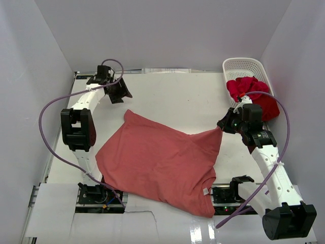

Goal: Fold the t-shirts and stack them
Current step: Flatten out the tshirt

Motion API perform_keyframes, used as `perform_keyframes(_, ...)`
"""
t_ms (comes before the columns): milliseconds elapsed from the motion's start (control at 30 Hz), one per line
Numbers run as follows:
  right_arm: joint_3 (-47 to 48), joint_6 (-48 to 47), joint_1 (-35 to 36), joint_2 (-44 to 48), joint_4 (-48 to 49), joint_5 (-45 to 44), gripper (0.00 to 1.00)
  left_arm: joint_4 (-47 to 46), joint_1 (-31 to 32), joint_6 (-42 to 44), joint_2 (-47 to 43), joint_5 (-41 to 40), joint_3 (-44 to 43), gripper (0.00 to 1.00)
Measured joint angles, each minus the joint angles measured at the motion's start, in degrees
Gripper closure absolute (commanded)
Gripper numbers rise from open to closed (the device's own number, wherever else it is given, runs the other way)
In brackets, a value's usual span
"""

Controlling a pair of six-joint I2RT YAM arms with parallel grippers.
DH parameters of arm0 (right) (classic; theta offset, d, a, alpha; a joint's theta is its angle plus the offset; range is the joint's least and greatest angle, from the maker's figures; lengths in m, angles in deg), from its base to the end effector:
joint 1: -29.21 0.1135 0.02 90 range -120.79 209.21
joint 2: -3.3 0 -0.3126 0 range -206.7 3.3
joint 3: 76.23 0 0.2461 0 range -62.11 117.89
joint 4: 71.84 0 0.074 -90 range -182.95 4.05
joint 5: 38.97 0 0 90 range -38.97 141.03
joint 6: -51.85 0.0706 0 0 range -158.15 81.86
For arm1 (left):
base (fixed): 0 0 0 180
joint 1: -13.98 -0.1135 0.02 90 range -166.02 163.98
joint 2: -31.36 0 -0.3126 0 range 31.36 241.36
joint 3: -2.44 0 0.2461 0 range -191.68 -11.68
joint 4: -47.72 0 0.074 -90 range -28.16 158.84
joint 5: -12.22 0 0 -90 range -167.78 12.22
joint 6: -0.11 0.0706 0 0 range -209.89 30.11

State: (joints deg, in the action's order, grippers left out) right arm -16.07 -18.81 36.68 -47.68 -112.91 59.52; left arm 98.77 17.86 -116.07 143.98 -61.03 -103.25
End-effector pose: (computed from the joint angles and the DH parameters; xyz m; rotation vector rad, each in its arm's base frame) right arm 0.1853 0.0348 0.3196 0.1341 2.1472 0.4321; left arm 0.4572 -0.0514 0.2523 -0.3981 2.5921 -0.5675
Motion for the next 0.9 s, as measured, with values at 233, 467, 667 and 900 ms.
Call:
perform_keyframes(233, 0.00, 0.00, 0.00, 0.00, 0.13, -0.07, 0.92, 3.15, 1.29, -0.28, 0.04, 1.42, -9.51, 0.23)
perform_keyframes(467, 0.00, 0.00, 0.00, -0.02, 0.15, 0.04, 0.92, 10.32, 5.53, 1.95, 4.15, -7.54, -13.35, 0.24)
perform_keyframes(667, 0.00, 0.00, 0.00, -0.02, 0.15, 0.26, 0.92, 15.19, 8.15, 2.84, 9.55, -17.33, -13.49, 0.24)
perform_keyframes(900, 0.00, 0.00, 0.00, -0.02, 0.17, 0.66, 0.92, 16.92, 8.28, 3.06, 10.12, -23.45, -13.35, 0.24)
